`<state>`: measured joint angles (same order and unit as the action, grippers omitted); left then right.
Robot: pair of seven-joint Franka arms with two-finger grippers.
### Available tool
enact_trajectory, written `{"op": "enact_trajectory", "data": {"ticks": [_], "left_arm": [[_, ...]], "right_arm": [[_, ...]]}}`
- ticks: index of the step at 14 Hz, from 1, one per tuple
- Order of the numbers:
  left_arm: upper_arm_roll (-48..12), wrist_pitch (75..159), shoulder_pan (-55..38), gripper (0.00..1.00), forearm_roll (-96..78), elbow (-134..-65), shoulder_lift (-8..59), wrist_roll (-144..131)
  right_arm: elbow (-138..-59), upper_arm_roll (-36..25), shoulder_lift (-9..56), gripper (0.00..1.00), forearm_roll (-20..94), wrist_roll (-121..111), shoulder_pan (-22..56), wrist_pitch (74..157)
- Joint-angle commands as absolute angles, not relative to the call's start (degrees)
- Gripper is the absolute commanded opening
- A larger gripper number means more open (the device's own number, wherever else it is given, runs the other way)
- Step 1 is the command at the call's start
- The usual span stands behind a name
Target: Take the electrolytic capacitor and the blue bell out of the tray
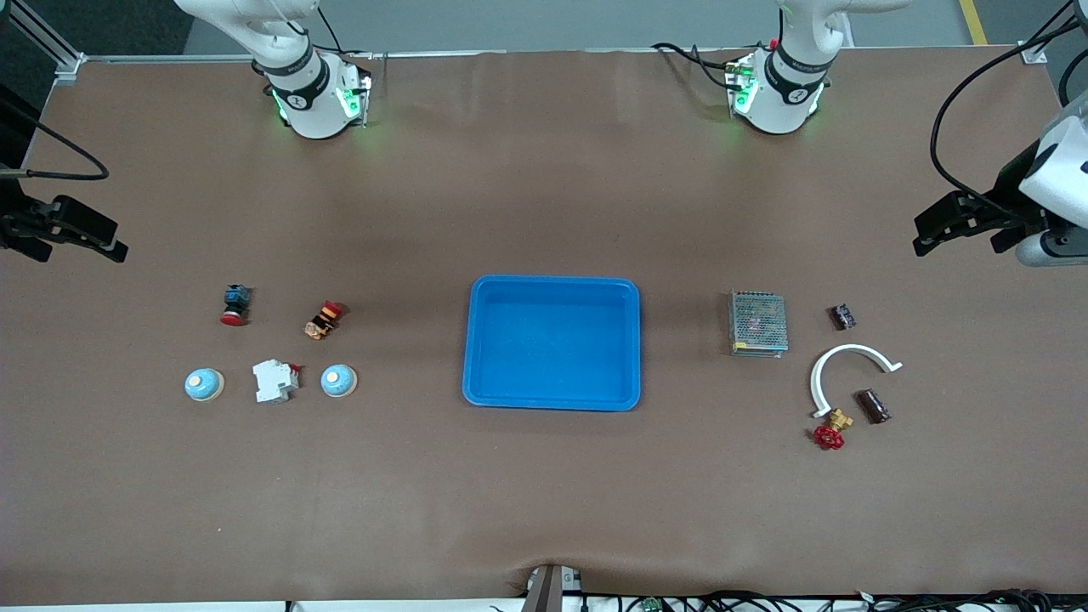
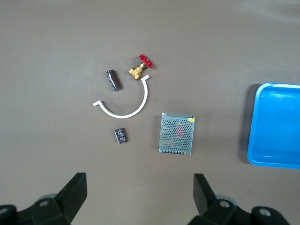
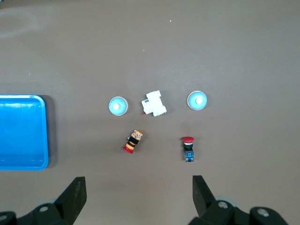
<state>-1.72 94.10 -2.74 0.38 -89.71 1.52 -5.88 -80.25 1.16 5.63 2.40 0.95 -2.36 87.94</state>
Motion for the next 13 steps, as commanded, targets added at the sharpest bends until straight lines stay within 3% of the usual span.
{"op": "enact_trajectory", "data": {"ticks": [1, 13], "left_arm": [[-1.85, 93.69, -2.81, 1.00, -0.09, -87.46, 2.28, -5.27], [-1.76, 93.69, -2.37, 1.00, -0.61, -86.92, 2.37, -5.36]], "right_arm": [[-81.47, 1.23, 4.48, 1.00, 2.29, 0.35, -2.46, 88.51], [-81.83, 1.23, 4.48, 1.00, 2.20, 0.97, -2.90, 86.92]]}}
